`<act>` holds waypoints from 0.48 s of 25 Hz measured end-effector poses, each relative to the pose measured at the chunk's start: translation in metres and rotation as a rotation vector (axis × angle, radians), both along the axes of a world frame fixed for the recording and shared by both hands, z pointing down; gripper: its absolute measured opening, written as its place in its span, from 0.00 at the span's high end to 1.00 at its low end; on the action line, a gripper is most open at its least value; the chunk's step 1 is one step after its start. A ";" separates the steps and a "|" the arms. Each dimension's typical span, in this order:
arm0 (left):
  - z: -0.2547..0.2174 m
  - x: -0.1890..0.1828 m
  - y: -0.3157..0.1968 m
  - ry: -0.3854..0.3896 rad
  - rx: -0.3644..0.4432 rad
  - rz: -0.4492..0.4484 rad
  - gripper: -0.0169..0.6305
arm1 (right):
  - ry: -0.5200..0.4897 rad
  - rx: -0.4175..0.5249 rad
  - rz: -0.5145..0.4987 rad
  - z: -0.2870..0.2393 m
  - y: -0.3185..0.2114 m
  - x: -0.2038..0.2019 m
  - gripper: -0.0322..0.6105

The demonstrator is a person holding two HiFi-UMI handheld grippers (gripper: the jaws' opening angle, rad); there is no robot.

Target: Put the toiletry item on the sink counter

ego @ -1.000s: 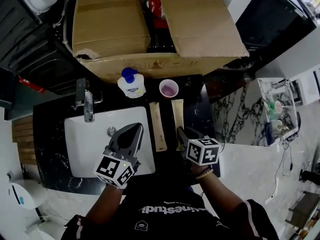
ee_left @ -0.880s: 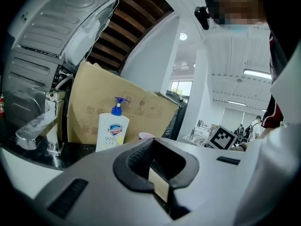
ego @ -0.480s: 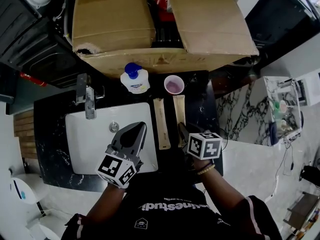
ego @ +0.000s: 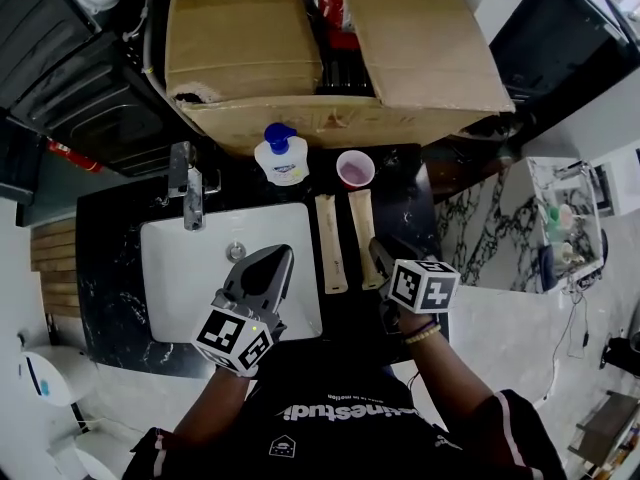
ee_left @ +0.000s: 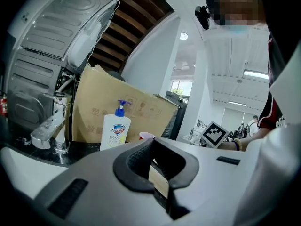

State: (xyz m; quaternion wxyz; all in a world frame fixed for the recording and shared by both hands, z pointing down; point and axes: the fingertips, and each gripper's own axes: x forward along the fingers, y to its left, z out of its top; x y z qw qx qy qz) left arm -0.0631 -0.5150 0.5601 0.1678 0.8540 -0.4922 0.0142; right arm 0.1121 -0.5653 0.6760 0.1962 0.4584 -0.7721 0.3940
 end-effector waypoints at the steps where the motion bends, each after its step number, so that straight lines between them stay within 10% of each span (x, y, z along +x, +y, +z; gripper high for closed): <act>1: -0.004 -0.002 0.003 -0.002 0.007 -0.003 0.95 | -0.004 0.011 0.012 -0.005 0.000 0.003 0.73; 12: -0.058 -0.034 0.070 -0.012 0.111 -0.045 0.95 | -0.082 0.338 0.124 -0.124 0.034 0.023 0.74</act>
